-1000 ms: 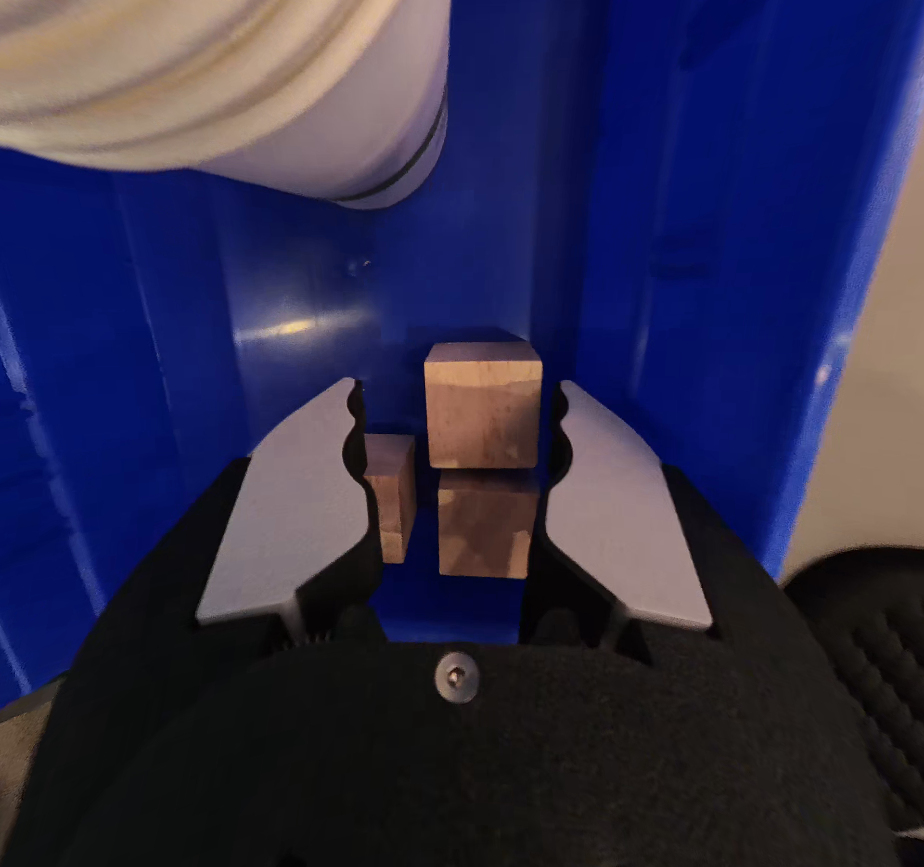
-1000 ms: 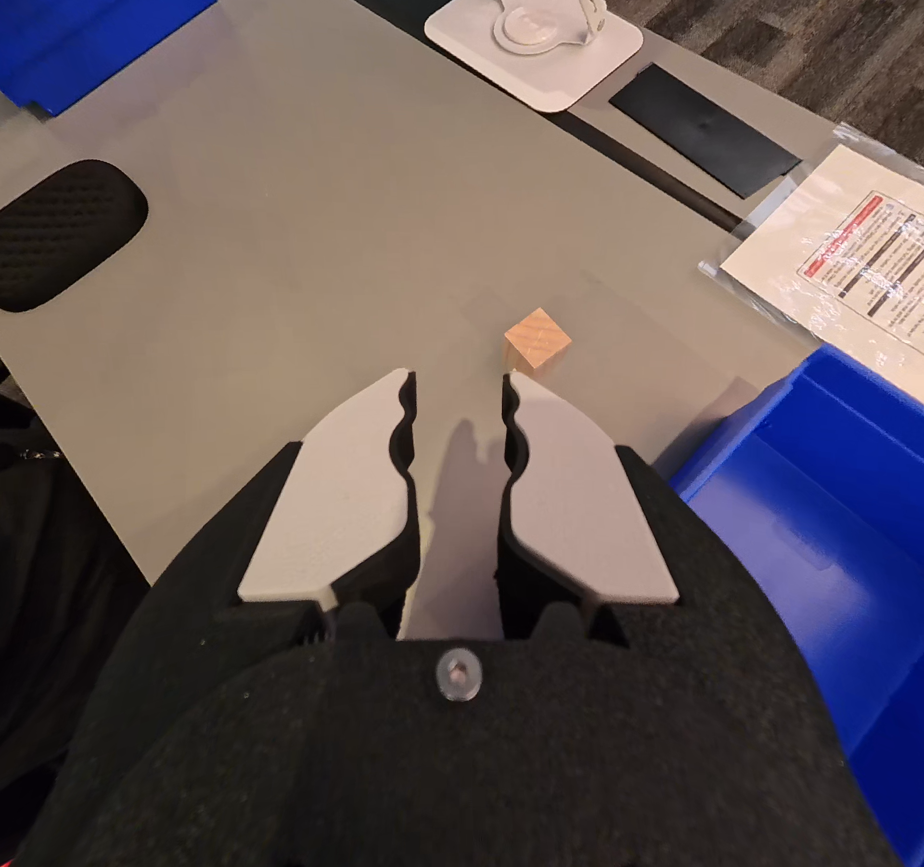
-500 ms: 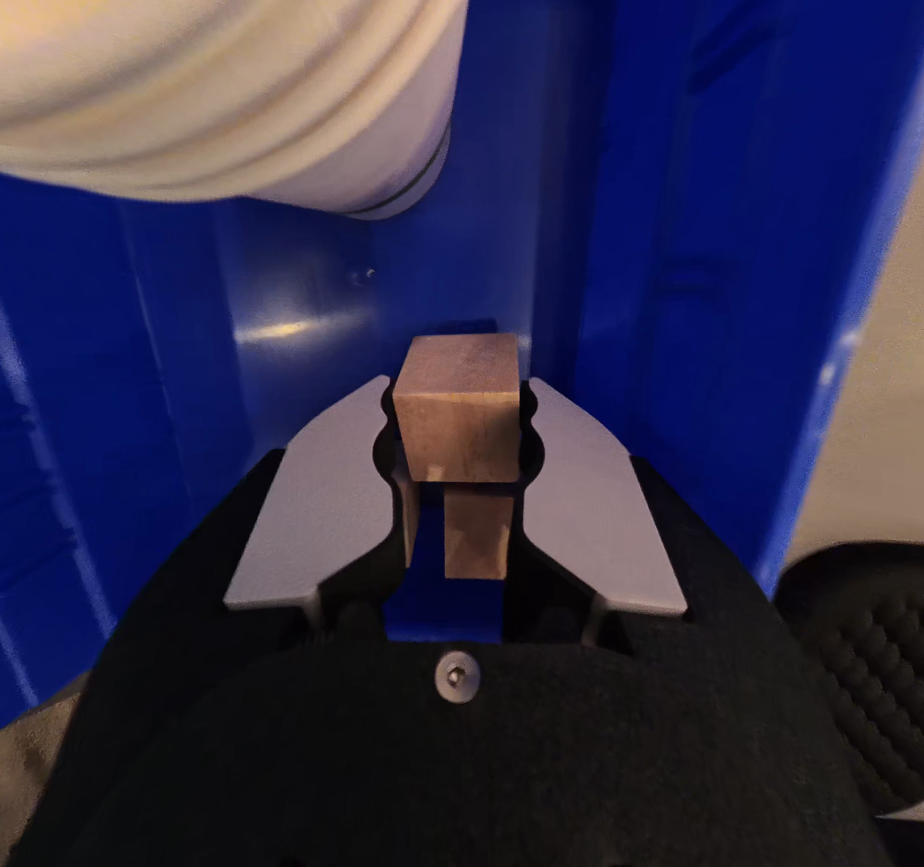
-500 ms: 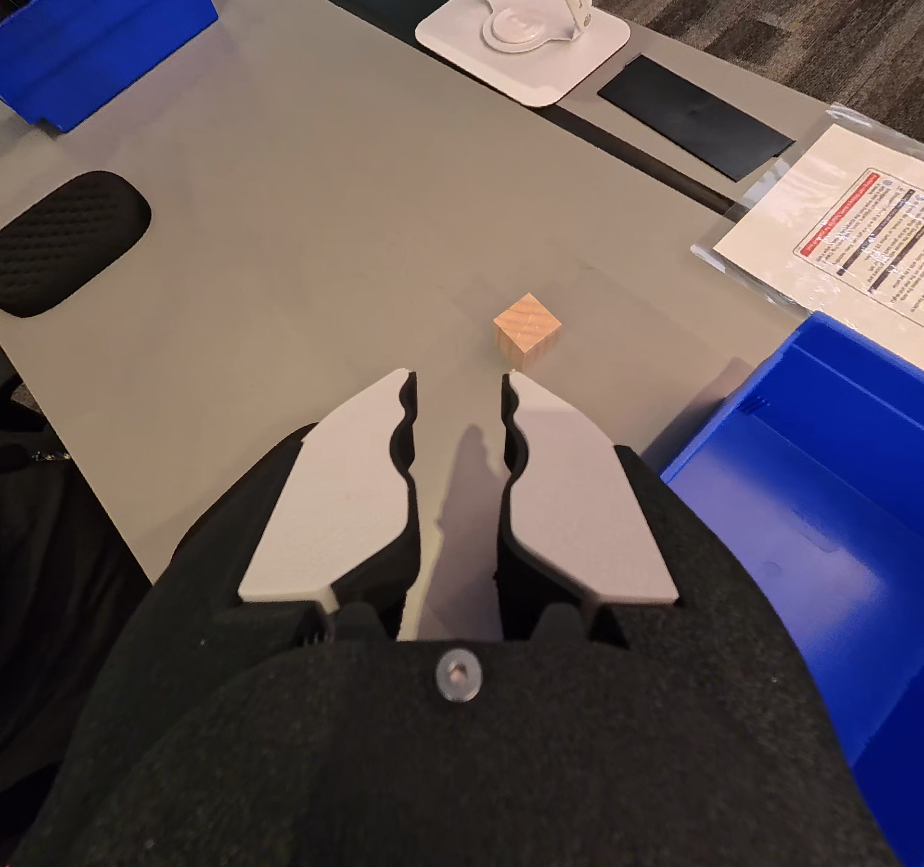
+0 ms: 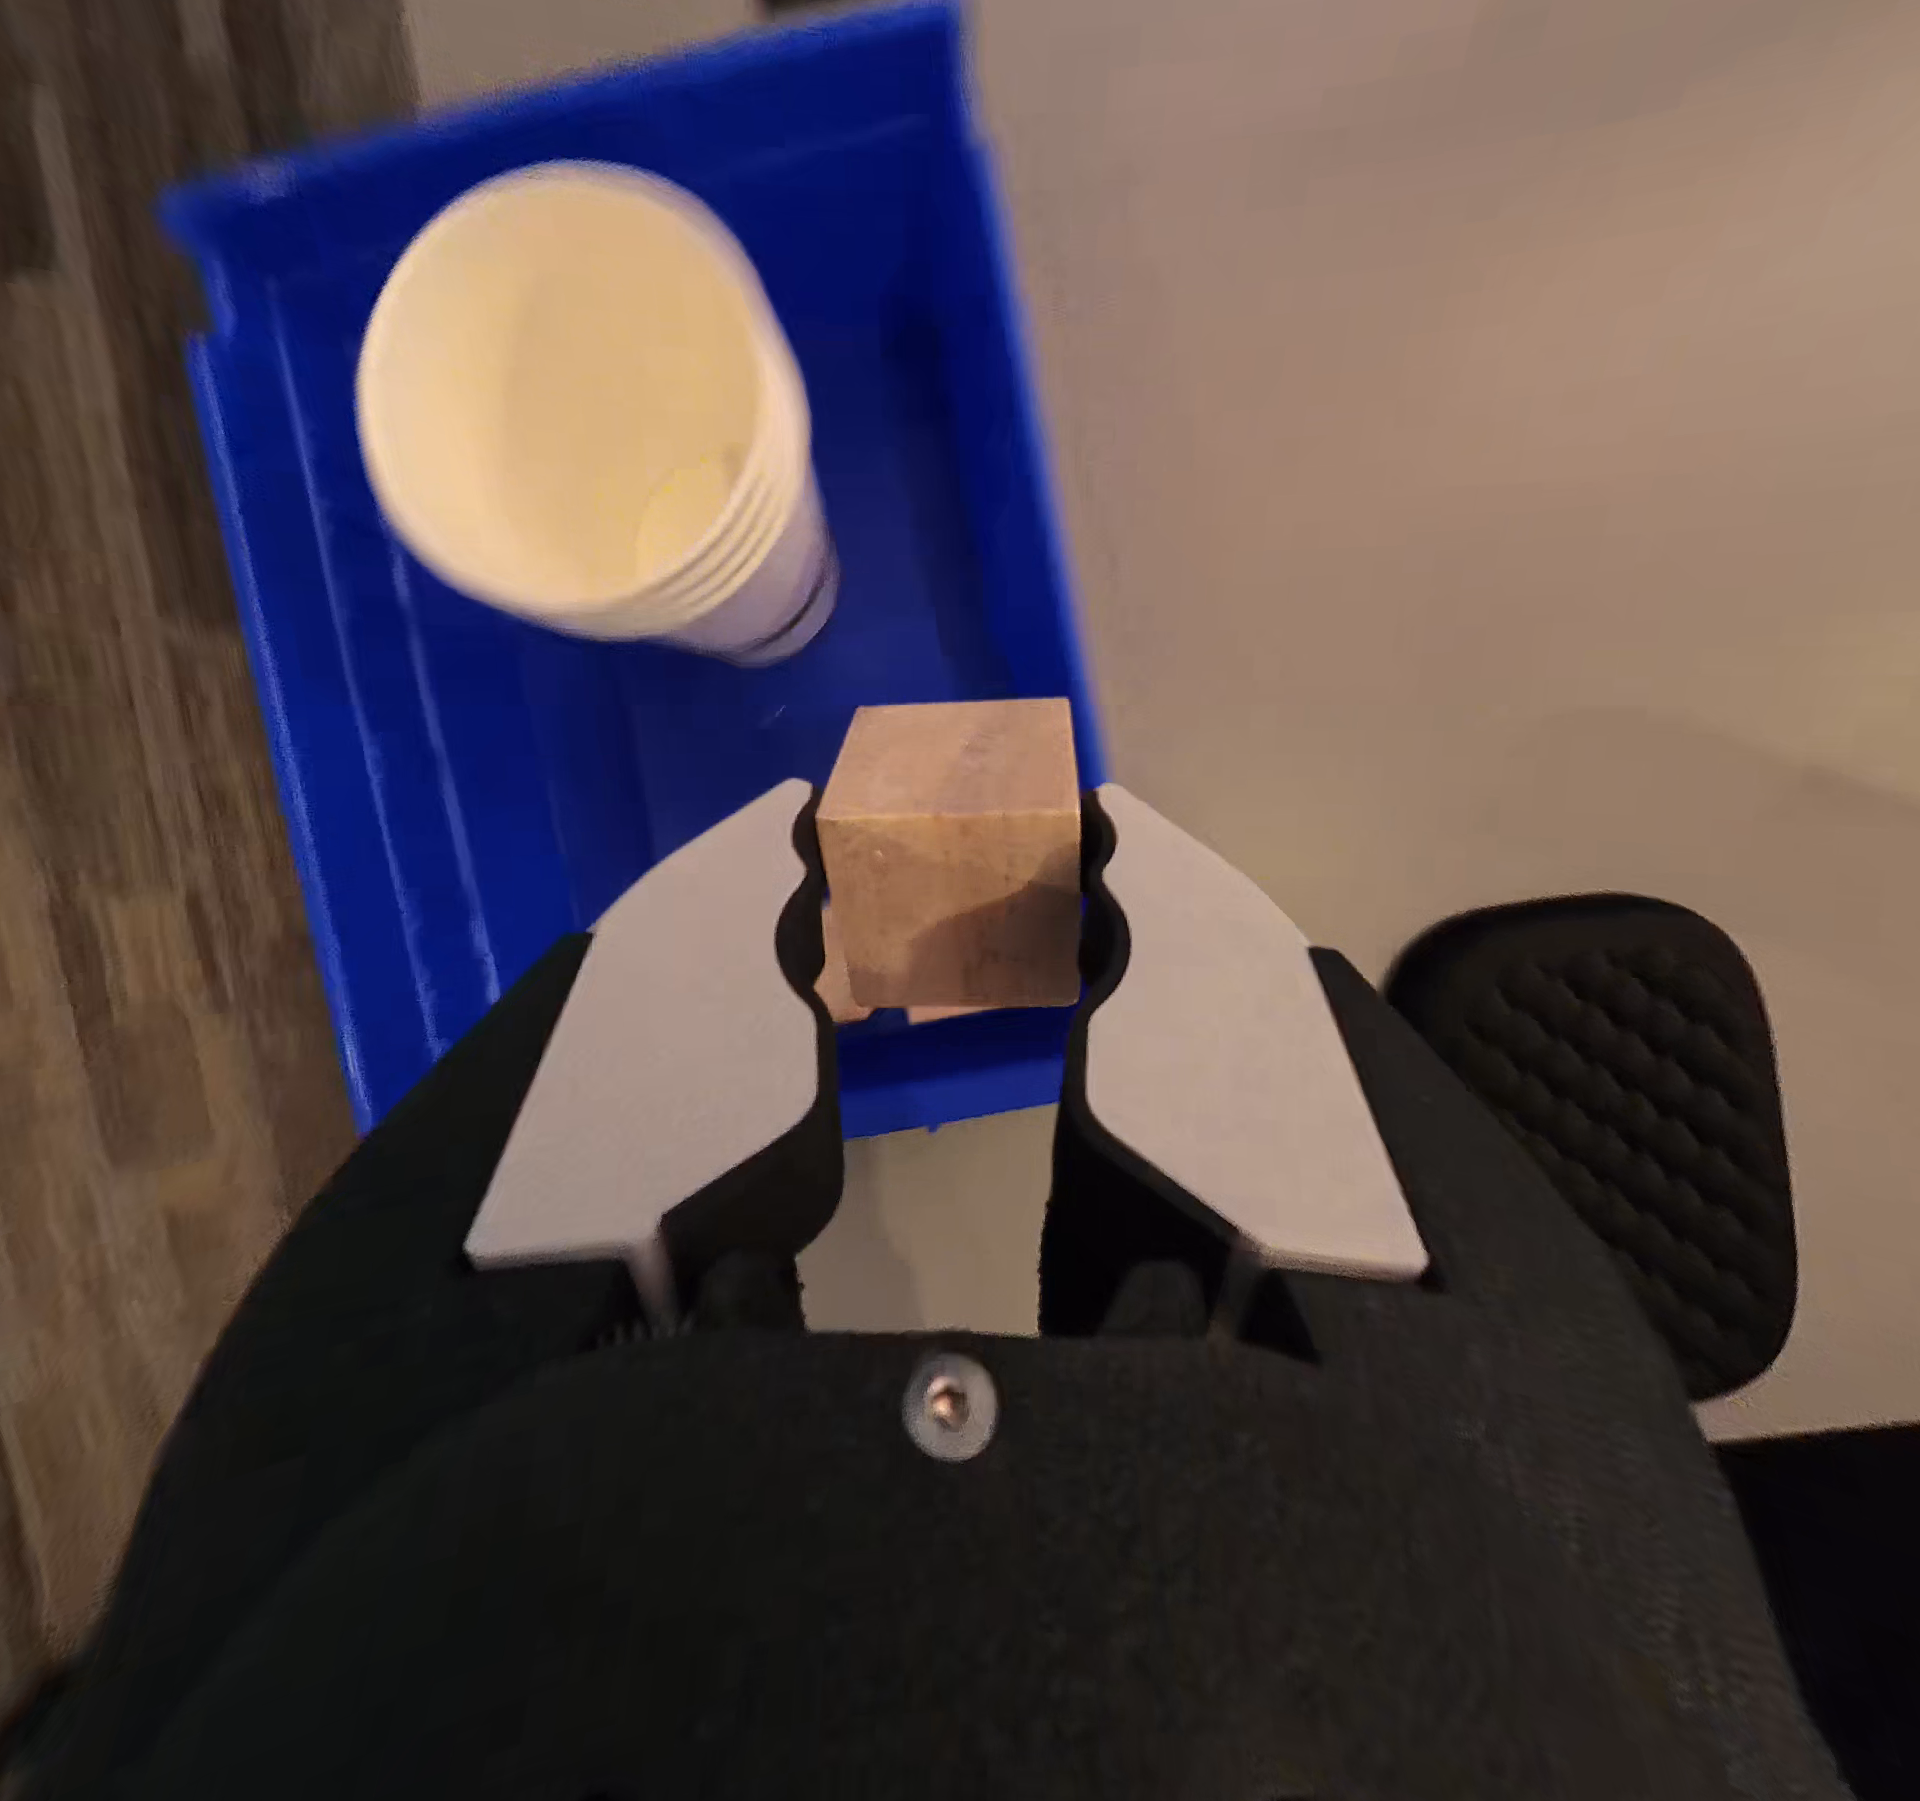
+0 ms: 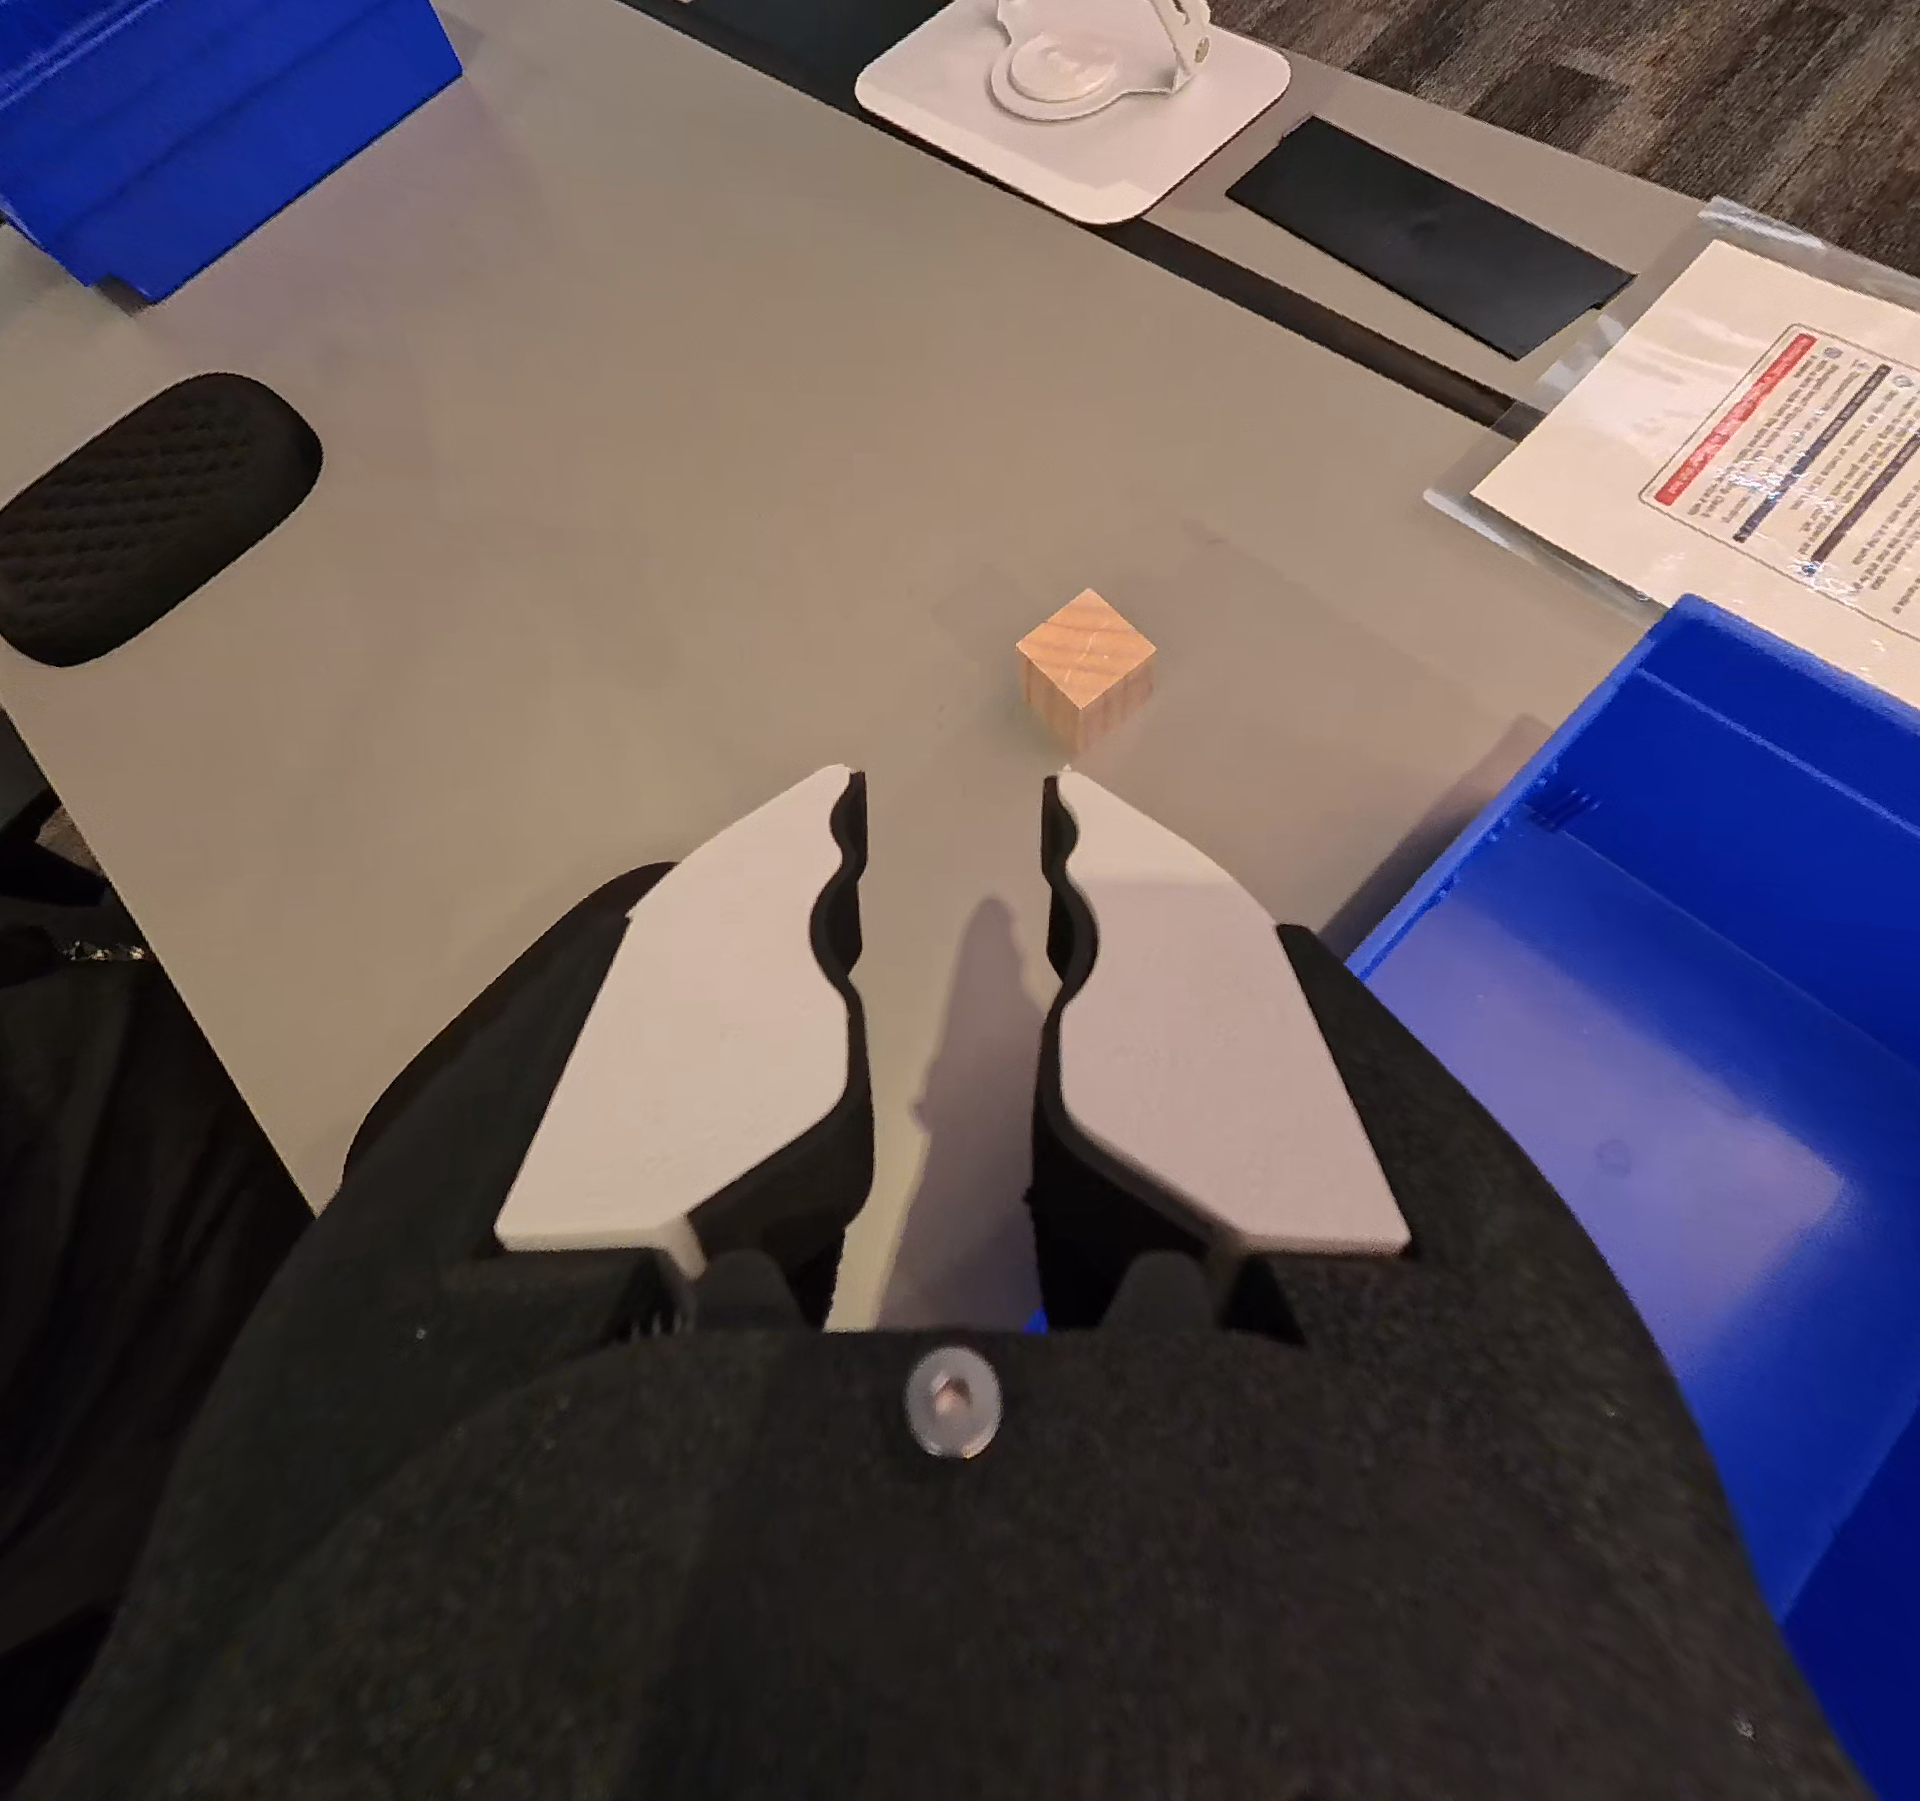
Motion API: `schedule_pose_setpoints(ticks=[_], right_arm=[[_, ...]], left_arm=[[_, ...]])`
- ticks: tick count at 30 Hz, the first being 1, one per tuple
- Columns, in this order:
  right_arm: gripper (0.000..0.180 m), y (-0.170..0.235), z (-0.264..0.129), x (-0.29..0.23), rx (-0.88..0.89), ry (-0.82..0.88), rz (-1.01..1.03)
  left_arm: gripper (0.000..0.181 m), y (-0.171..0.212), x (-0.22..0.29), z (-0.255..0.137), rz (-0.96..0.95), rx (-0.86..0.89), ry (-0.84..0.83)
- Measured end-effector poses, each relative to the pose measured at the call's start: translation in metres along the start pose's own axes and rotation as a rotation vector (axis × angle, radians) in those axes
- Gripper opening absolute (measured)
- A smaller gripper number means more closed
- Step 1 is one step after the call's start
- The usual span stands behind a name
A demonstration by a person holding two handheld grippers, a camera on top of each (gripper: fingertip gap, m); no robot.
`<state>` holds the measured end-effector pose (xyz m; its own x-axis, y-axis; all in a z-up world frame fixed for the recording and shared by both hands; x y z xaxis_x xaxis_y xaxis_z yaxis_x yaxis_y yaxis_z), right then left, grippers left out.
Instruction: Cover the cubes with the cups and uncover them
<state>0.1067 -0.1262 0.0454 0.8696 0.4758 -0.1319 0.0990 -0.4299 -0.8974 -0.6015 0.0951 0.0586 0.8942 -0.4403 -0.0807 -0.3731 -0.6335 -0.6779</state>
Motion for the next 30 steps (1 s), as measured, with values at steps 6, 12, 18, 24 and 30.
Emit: schedule_pose_setpoints(ticks=[6,12,18,24,30], right_arm=[[0.031,0.004,-0.010,-0.001,0.021,0.012,0.006],[0.031,0.017,-0.019,0.002,0.009,0.023,0.019],[0.031,0.026,-0.042,-0.001,-0.008,0.040,0.015],[0.031,0.033,-0.068,-0.001,-0.026,0.071,0.010],[0.031,0.039,-0.083,0.005,-0.025,0.079,0.004]], left_arm=[[0.046,-0.037,0.111,-0.020,0.462,0.209,0.189],[0.046,-0.052,0.228,0.013,0.647,0.184,0.373],[0.046,-0.063,0.364,0.081,0.920,0.091,0.556],[0.046,-0.065,0.457,0.158,1.217,-0.039,0.624],[0.046,-0.077,0.504,0.198,1.266,-0.148,0.678]])
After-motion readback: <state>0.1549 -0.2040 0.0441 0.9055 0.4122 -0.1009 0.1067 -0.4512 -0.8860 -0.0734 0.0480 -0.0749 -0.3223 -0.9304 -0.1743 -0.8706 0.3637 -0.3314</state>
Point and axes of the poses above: each gripper's, where its closed fingertips meet, z out along the fingers, y out of its underside, x = y × z across the jaws, the point moved 5 cm from there along -z, back along the fingers, and after that the axes turned 11 degrees about x, right-handed, at the moved point
